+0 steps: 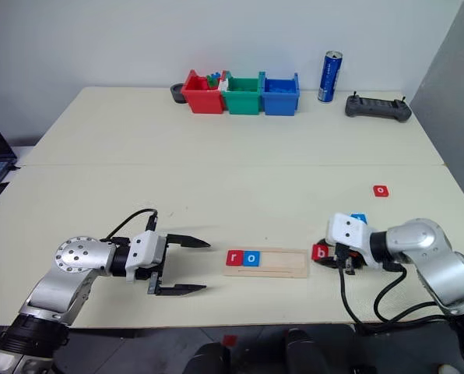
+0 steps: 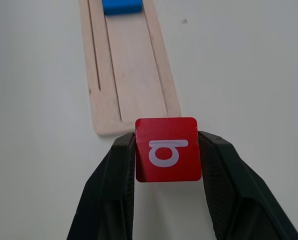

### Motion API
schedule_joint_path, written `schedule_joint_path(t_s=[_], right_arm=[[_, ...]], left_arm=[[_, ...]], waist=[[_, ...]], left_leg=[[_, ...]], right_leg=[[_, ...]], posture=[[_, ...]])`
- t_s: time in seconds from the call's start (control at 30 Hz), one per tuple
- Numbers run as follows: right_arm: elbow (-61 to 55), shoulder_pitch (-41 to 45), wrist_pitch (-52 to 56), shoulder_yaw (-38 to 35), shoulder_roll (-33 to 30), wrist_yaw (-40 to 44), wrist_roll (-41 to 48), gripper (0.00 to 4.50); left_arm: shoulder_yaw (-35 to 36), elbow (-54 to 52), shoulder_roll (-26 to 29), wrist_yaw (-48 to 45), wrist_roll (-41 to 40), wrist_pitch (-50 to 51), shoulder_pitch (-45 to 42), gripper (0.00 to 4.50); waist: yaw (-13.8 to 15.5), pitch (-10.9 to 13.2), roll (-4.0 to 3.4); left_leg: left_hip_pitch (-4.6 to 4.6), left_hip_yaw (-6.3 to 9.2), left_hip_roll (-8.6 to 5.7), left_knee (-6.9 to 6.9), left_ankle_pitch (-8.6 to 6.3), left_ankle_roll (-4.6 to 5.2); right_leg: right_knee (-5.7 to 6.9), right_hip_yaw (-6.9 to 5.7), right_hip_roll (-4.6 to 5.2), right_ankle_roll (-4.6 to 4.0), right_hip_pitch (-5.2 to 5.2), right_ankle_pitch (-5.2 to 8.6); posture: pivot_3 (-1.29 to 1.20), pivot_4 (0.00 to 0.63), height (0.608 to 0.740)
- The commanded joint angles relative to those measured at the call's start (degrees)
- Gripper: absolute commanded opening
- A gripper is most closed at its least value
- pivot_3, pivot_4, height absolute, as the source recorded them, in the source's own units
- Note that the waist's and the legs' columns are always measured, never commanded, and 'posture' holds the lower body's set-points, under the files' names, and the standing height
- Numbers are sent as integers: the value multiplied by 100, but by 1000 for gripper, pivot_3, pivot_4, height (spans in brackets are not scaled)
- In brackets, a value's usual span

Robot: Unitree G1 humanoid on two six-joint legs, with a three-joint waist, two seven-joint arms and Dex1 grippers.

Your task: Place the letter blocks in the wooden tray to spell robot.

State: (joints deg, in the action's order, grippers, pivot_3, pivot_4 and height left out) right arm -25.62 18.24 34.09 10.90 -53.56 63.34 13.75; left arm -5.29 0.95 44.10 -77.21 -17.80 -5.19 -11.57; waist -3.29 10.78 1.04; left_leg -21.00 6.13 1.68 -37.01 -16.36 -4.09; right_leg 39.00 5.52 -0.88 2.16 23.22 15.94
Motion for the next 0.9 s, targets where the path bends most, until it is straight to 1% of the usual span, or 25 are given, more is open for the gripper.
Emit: schedule_joint_path(t_s=[0.03,0.17,0.3,0.4,0.57,0.9], right_arm=[[-412,284,450,424,200,-165,-58,1459],[-283,669,755,1058,640,-411,-367,1459],[-100,1044,1127,1357,1113,-684,-480,1459],[-6,1159,1239,1501,1318,-789,-538,1459],[206,1290,1196,1706,1469,-826,-682,1459],[317,1366,1113,1869,1490,-710,-791,1459]], left_arm=[[83,-34,35,-34,-21,-113,-12,4500],[65,-159,34,33,-9,-49,-11,4500],[55,-295,29,91,-24,68,-27,4500],[55,-371,21,133,-25,155,-49,4500],[40,-484,18,193,-29,279,-87,4500],[53,-642,22,237,-35,415,-64,4500]], waist=[[4,0,0],[2,0,0],[0,0,0],[0,0,0],[-1,0,0],[-1,0,0]], left_leg=[[0,0,0,0,0,0],[-1,0,0,0,0,0],[-1,0,0,0,0,0],[-1,2,0,0,0,0],[-4,4,-1,1,0,0],[-3,5,-1,1,0,0]], right_leg=[[0,0,0,0,0,0],[0,0,0,-1,0,0],[0,0,0,-2,2,-1],[1,-2,0,-3,2,-2],[0,-5,2,-3,3,-2],[1,-6,2,-3,3,-2]], posture=[[0,150,740],[0,150,740],[0,150,740],[0,150,740],[0,150,740],[0,150,740]])
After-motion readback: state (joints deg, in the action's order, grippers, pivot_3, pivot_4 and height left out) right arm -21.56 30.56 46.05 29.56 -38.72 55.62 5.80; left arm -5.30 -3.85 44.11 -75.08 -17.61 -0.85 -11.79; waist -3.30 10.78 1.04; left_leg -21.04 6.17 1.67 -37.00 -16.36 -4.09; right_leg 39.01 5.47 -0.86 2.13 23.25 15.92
